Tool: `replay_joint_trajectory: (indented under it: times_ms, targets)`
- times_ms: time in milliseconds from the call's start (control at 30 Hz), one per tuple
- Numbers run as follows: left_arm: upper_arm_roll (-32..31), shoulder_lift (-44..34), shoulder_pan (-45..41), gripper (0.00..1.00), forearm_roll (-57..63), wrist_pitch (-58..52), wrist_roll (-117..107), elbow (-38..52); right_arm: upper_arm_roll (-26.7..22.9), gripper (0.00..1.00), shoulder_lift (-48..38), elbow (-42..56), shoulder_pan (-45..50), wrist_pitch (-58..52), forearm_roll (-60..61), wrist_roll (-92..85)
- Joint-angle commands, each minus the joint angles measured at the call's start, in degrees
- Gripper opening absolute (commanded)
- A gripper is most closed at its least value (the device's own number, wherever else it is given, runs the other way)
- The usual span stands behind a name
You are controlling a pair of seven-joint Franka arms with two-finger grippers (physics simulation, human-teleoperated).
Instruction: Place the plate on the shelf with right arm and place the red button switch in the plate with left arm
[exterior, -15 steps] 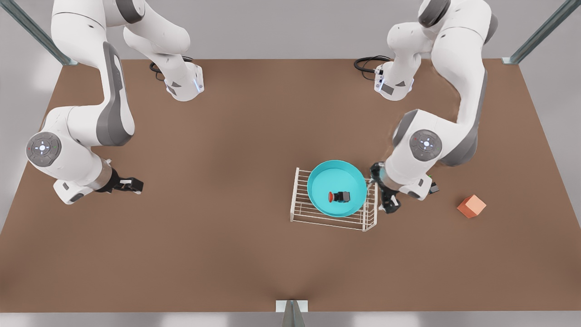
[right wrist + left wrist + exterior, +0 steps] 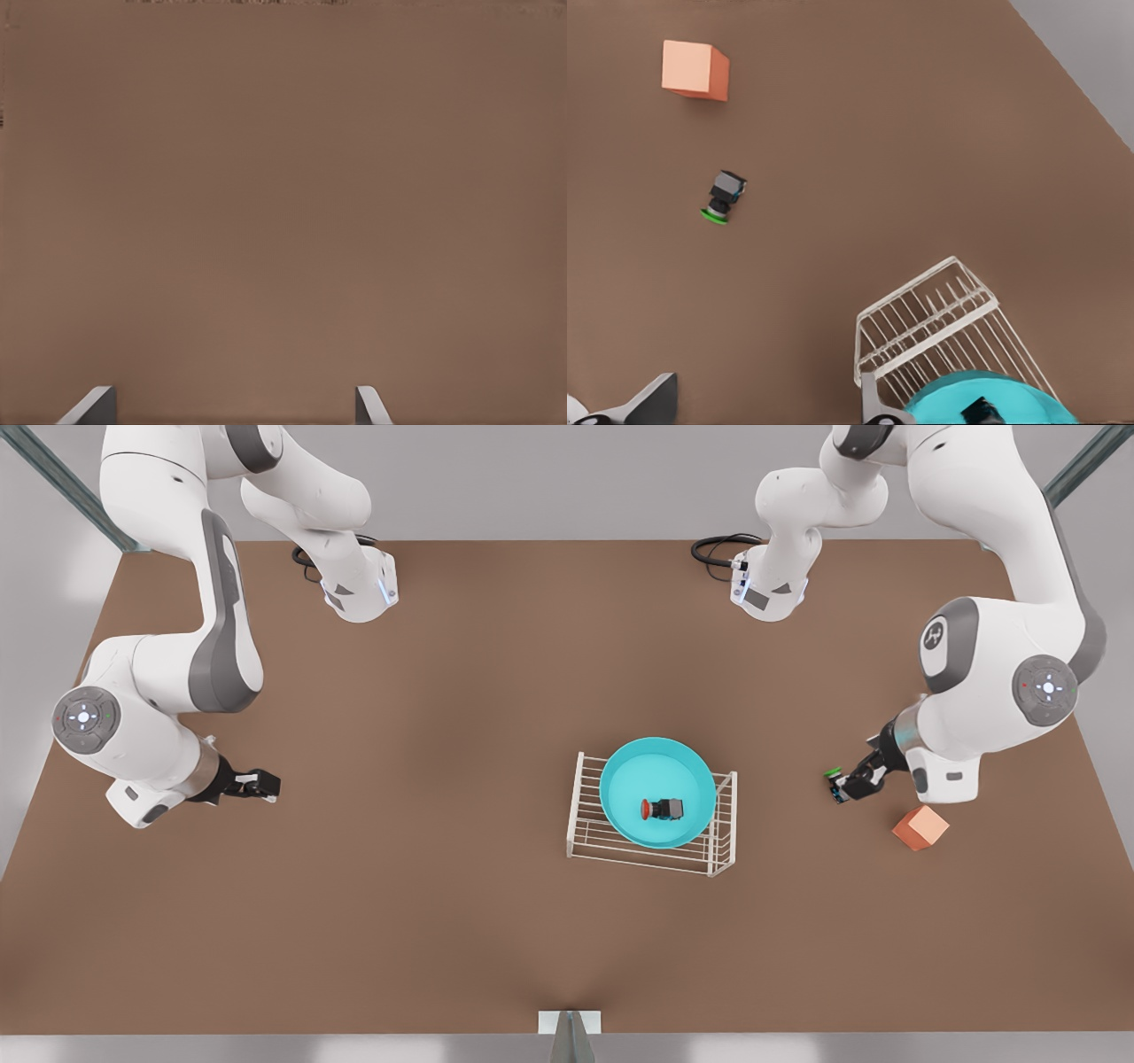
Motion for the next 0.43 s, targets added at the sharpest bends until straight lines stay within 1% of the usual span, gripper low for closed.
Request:
replay_joint_trajectory:
  times_ms: [0, 400]
  targets:
    - [0.01, 0.09, 0.14, 1.0, -0.03, -0.75, 59.47, 0.36, 0.02, 1.0, -0.06, 0.05, 0.0, -0.03, 0.09, -3.63]
    - [0.18, 0.88, 0.32, 1.0, -0.11, -0.75, 59.3, 1.06, 0.02, 1.0, -0.06, 0.14, 0.0, -0.38, 0.01, -3.63]
